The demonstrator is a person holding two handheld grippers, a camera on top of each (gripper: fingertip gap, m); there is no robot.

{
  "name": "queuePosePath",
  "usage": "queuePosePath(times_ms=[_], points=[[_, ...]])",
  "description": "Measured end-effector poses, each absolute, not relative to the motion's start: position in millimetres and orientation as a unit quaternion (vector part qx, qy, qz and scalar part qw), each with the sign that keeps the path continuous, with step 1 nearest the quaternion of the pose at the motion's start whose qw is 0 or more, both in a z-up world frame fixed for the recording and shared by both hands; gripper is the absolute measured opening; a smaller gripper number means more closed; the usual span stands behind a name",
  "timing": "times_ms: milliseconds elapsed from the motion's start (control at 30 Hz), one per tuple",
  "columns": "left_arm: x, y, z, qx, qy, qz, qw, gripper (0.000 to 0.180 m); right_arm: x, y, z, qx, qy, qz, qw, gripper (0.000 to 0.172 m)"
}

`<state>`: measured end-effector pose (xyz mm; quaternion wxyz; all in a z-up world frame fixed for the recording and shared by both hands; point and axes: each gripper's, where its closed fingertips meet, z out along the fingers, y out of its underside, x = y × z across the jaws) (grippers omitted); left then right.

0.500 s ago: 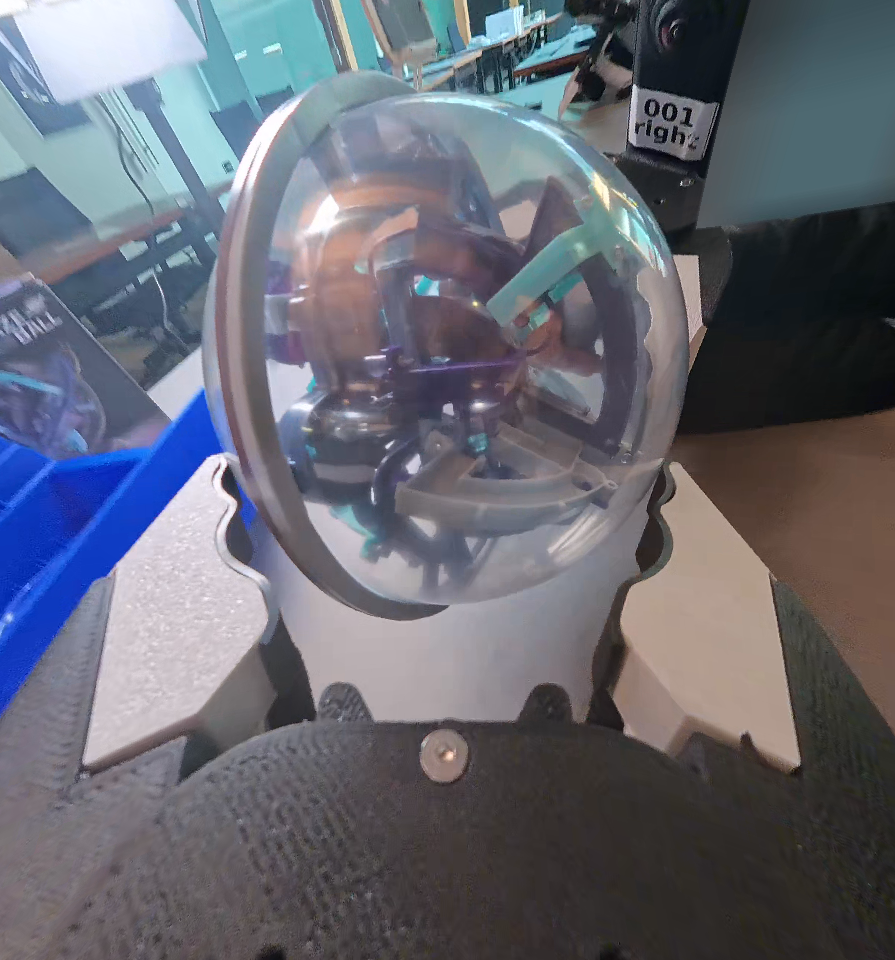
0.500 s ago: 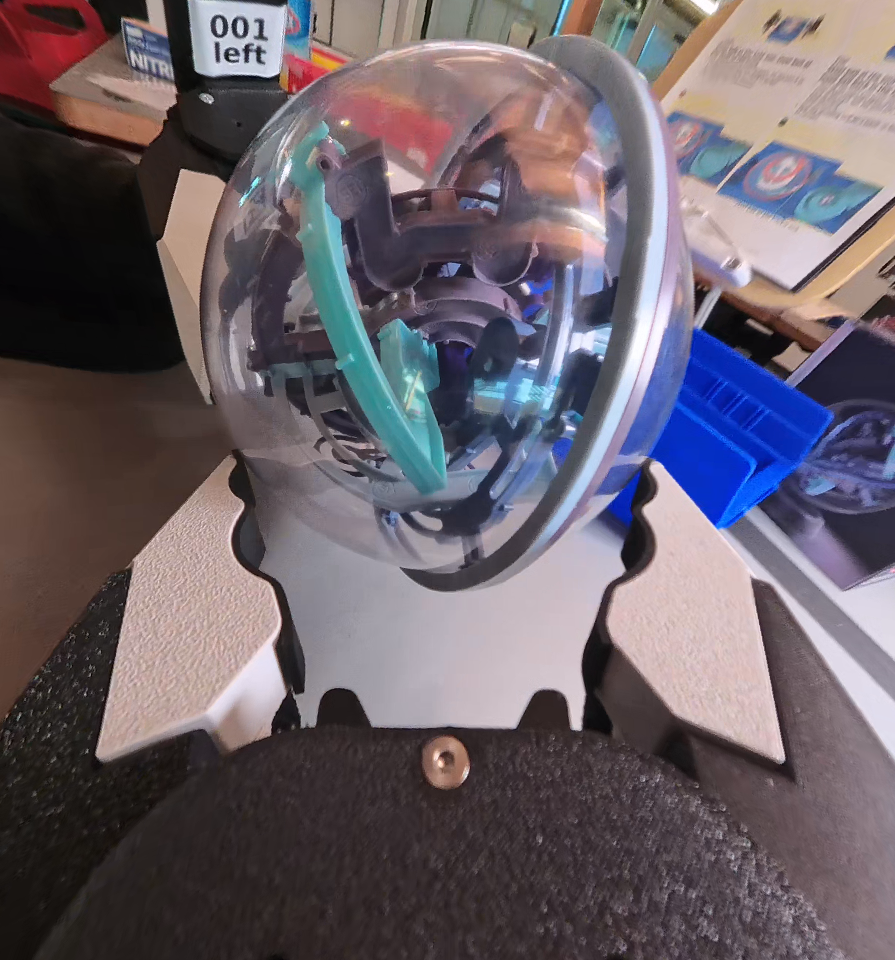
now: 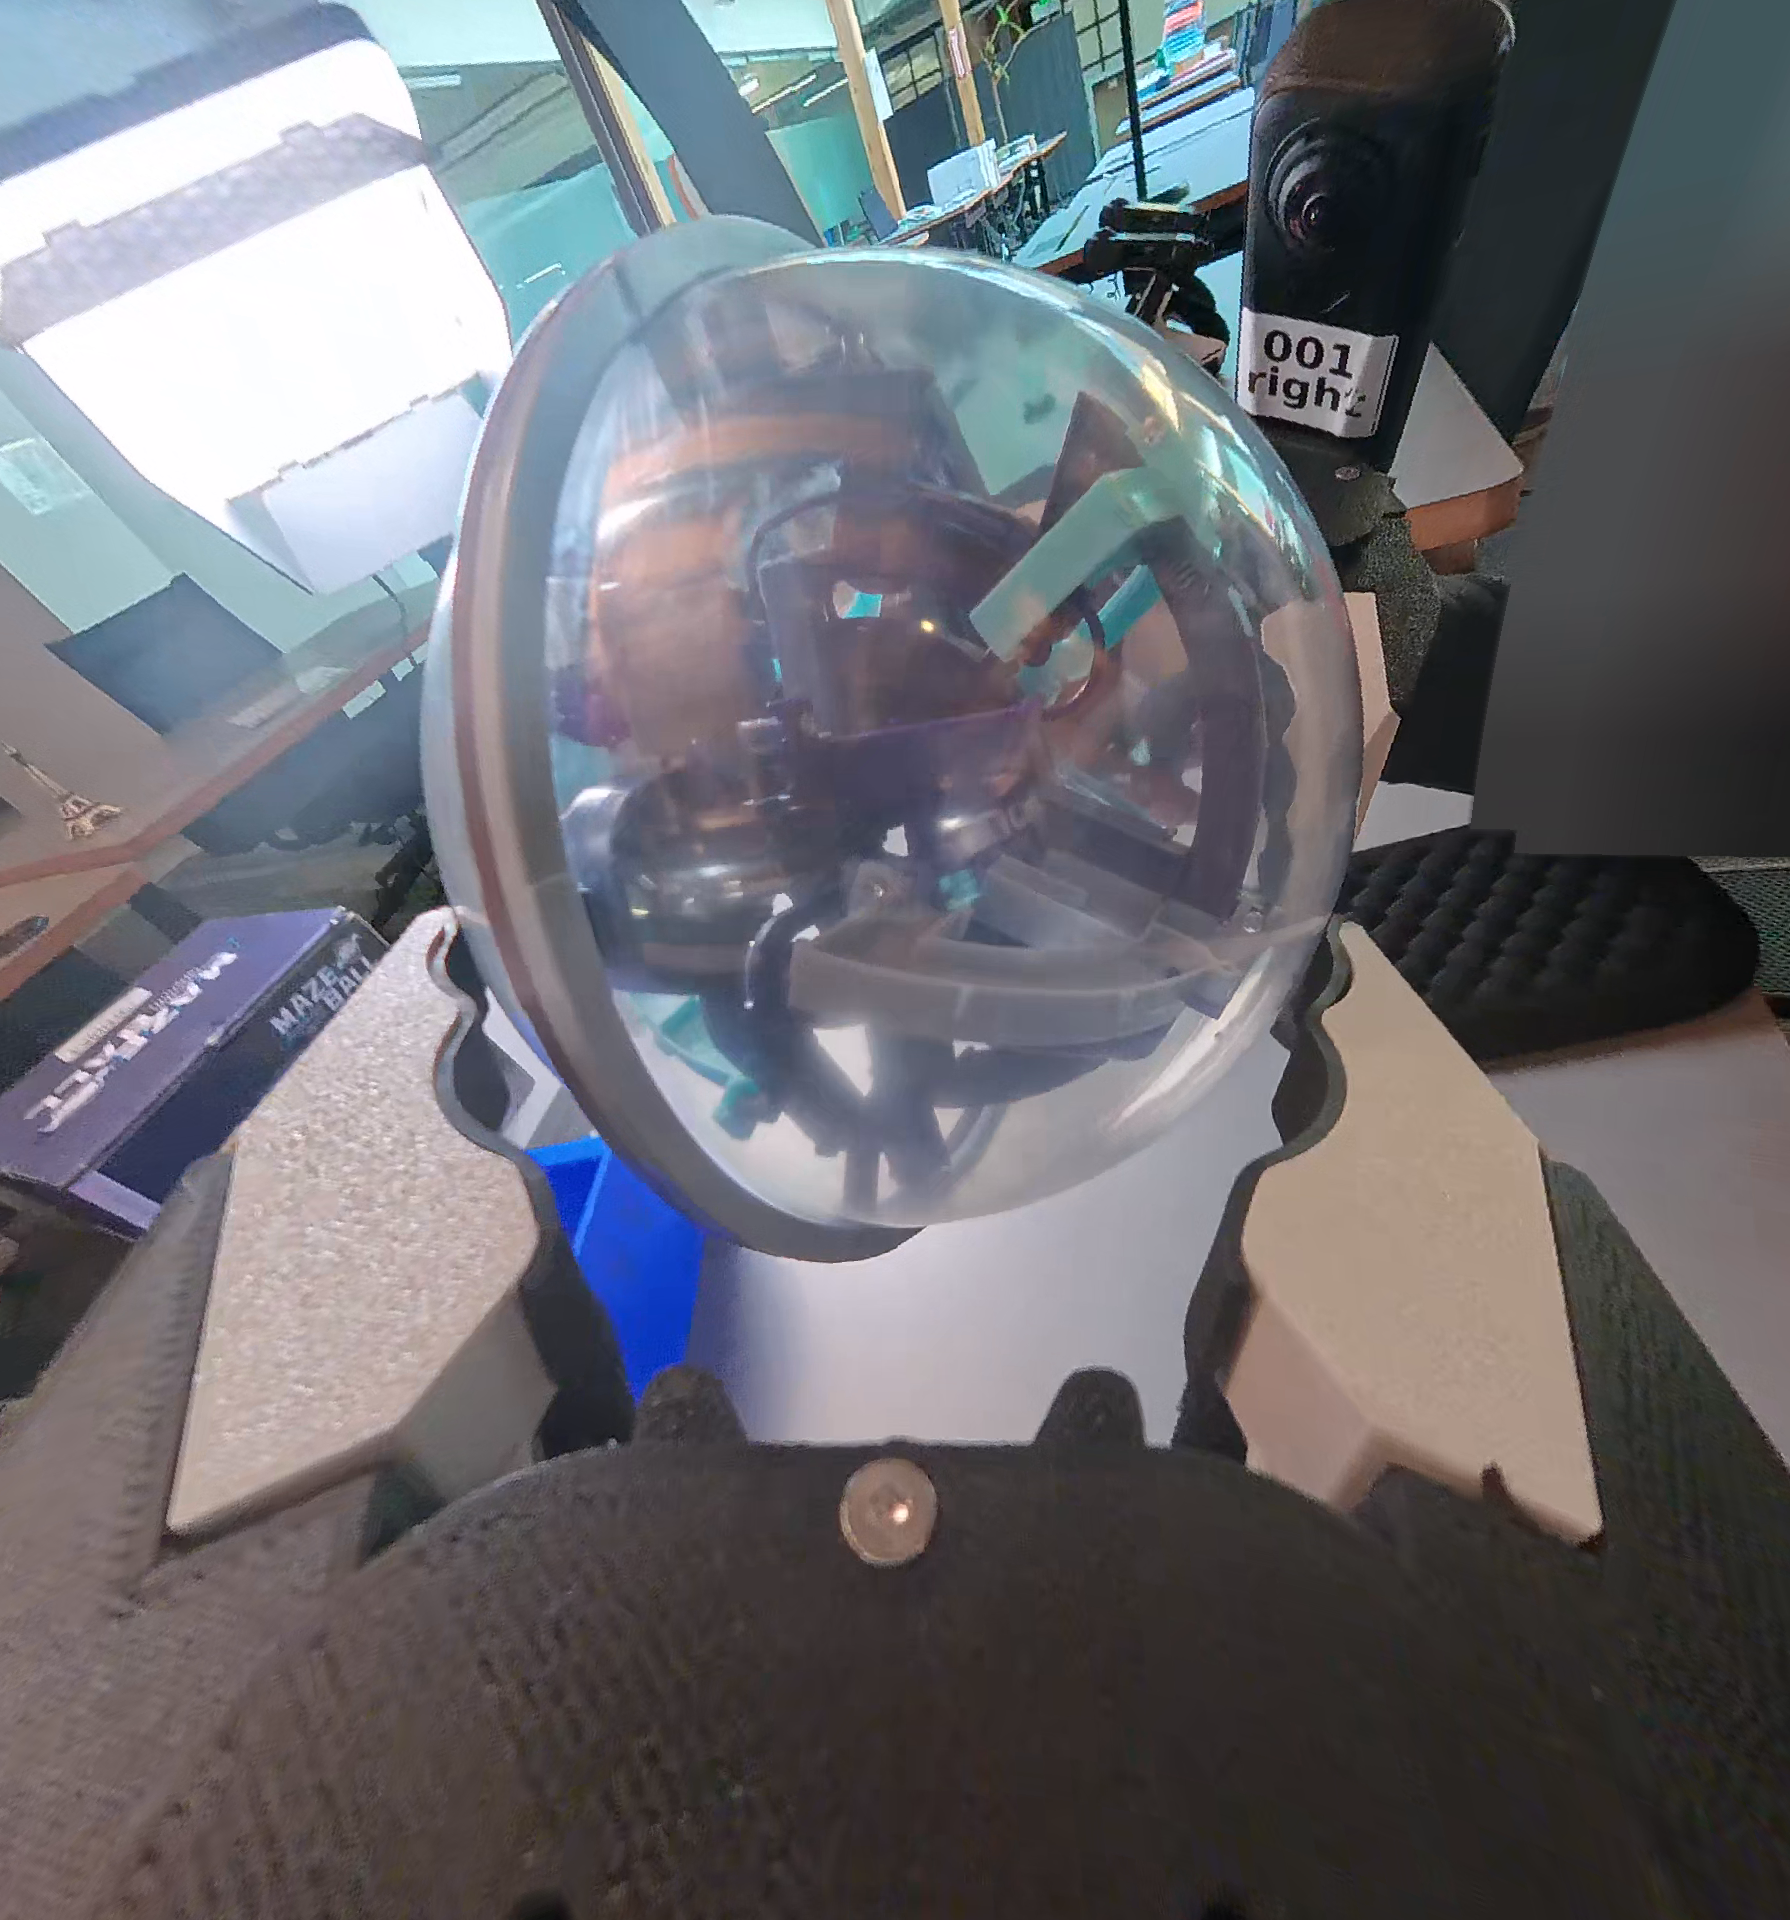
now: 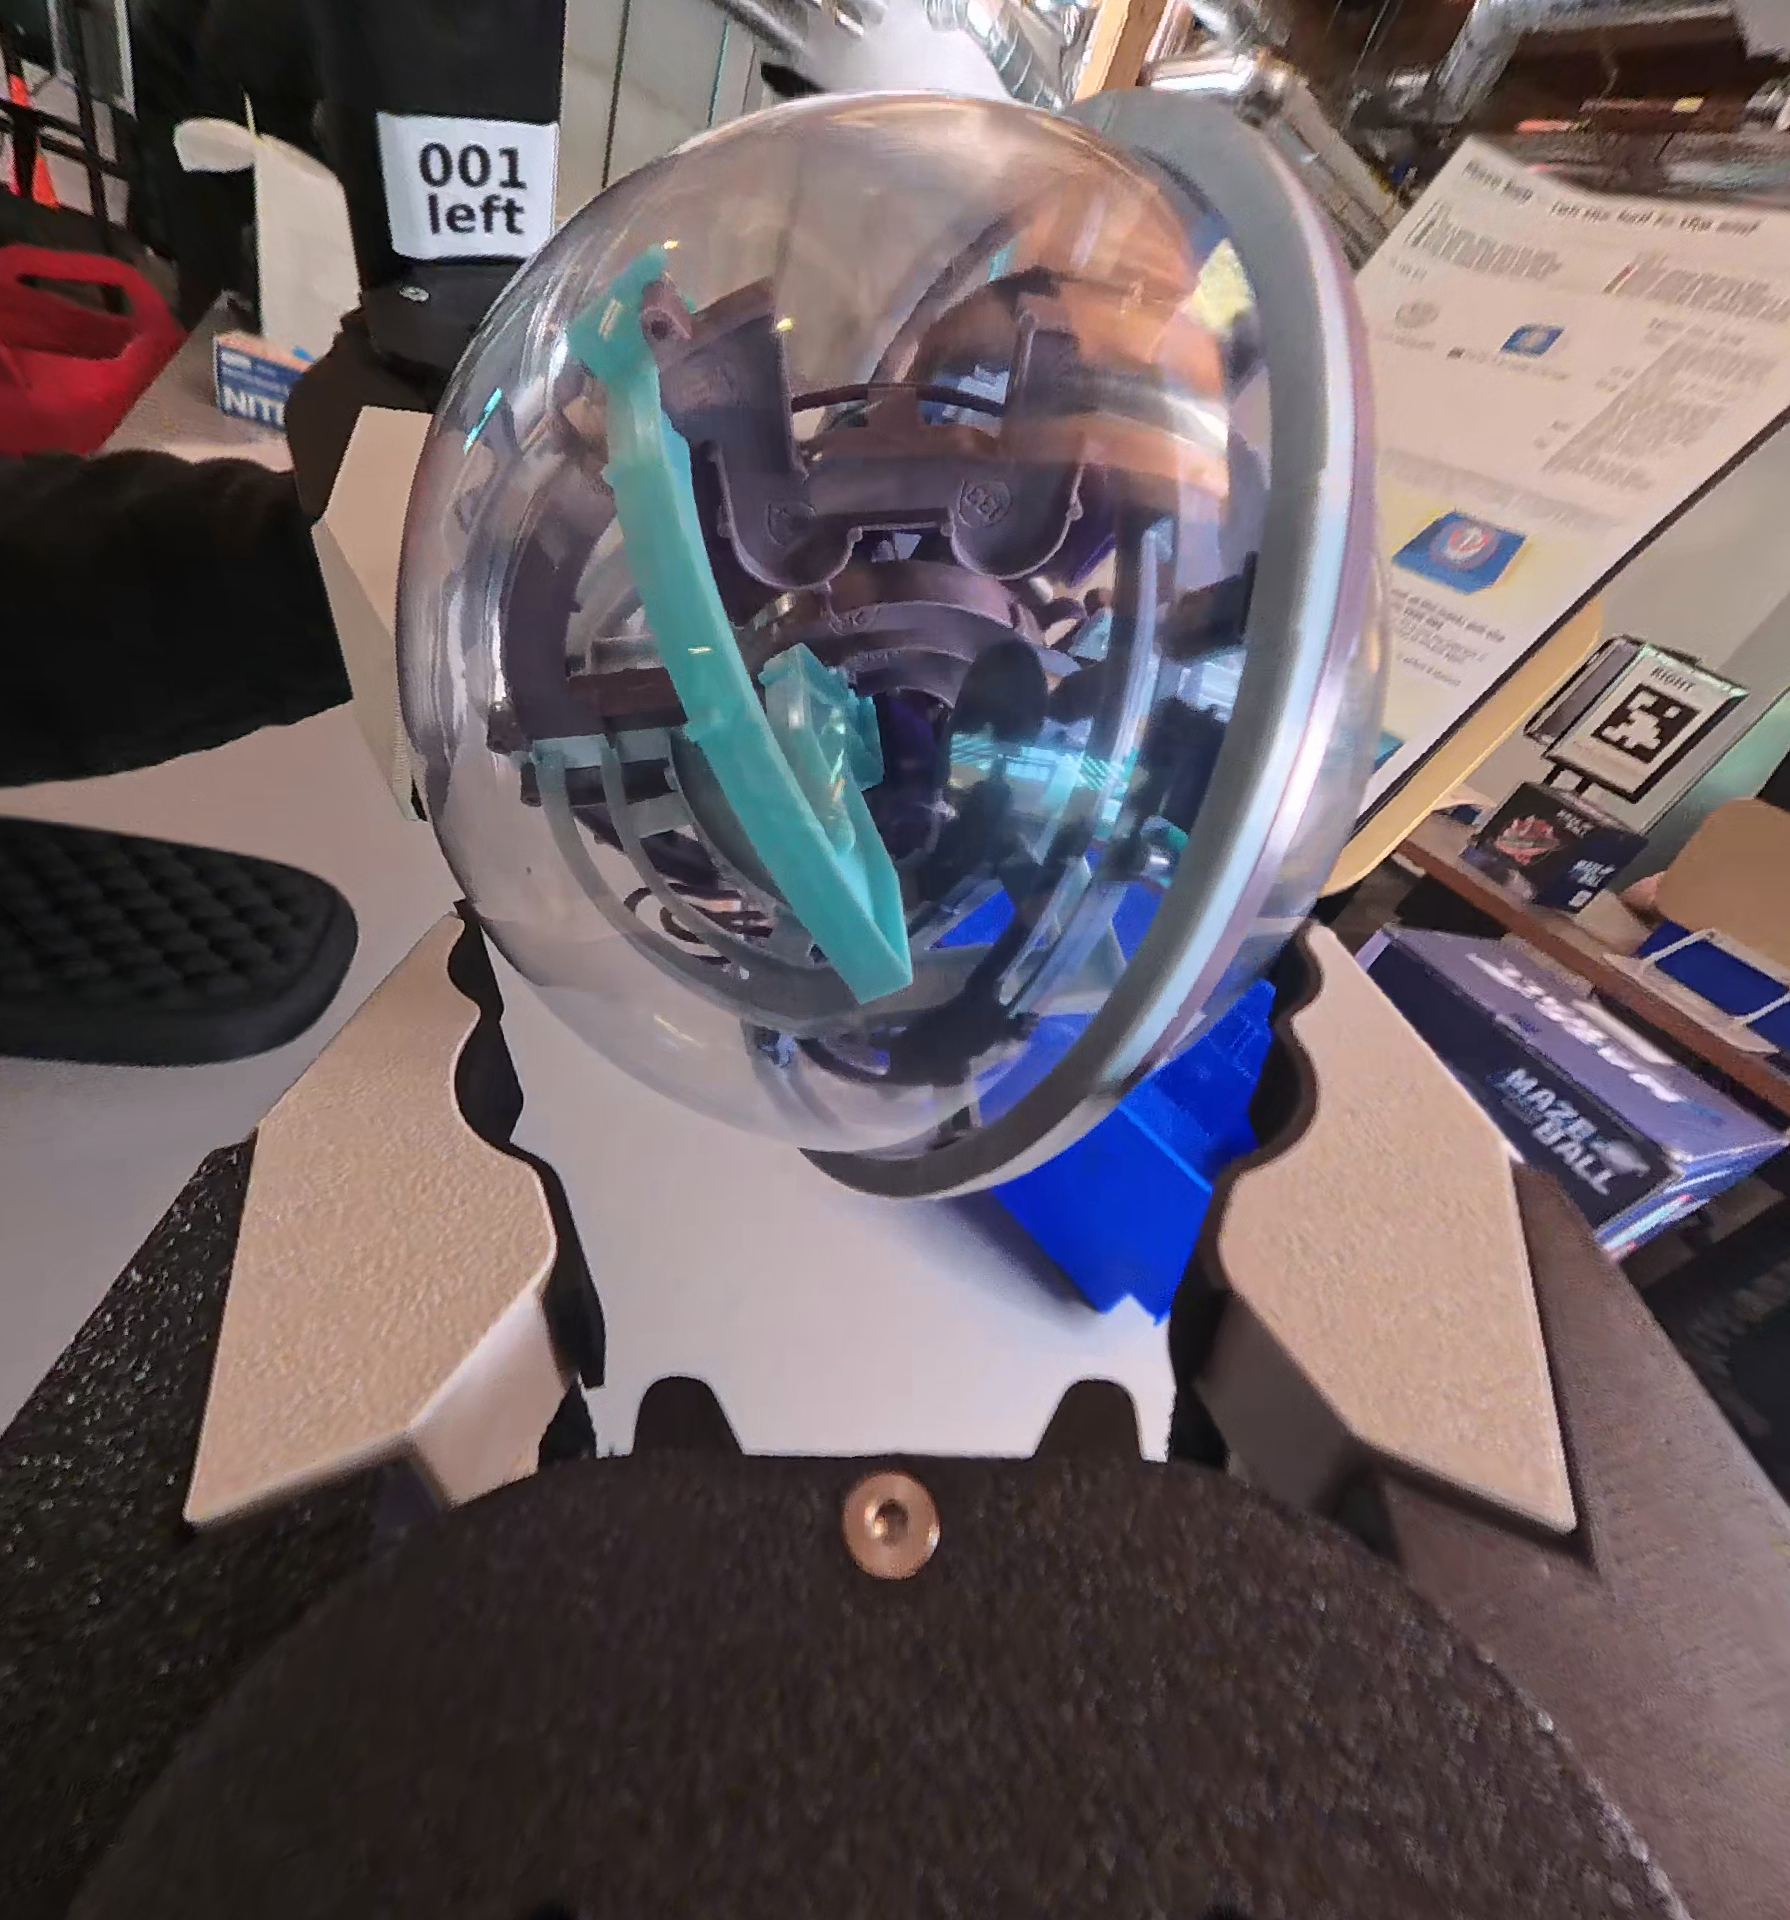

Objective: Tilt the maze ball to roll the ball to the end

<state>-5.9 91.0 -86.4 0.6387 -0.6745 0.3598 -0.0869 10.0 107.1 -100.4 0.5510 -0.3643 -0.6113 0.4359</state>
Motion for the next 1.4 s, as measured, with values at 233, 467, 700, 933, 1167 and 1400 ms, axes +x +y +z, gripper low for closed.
queuePosePath(times_ms=[233, 467, 700, 933, 1167, 1400], points=[[0, 85, -48, -0.661, 0.388, -0.047, 0.641, 0.15, 13, 102, -64, -0.336, -0.593, 0.437, 0.586, 0.144], [10, 79, -22, -0.633, 0.417, 0.0, 0.653, 0.15, 20, 98, -41, -0.307, -0.591, 0.422, 0.614, 0.145], [16, 74, -6, -0.613, 0.418, 0.004, 0.671, 0.15, 27, 93, -25, -0.293, -0.597, 0.41, 0.624, 0.145], [18, 70, -4, -0.624, 0.418, 0.006, 0.66, 0.149, 28, 88, -24, -0.295, -0.587, 0.43, 0.619, 0.145], [15, 68, -8, -0.629, 0.412, -0.005, 0.659, 0.15, 27, 85, -26, -0.3, -0.587, 0.432, 0.615, 0.144], [12, 69, -10, -0.62, 0.415, 0.0, 0.666, 0.147, 24, 87, -29, -0.297, -0.593, 0.422, 0.618, 0.145]])
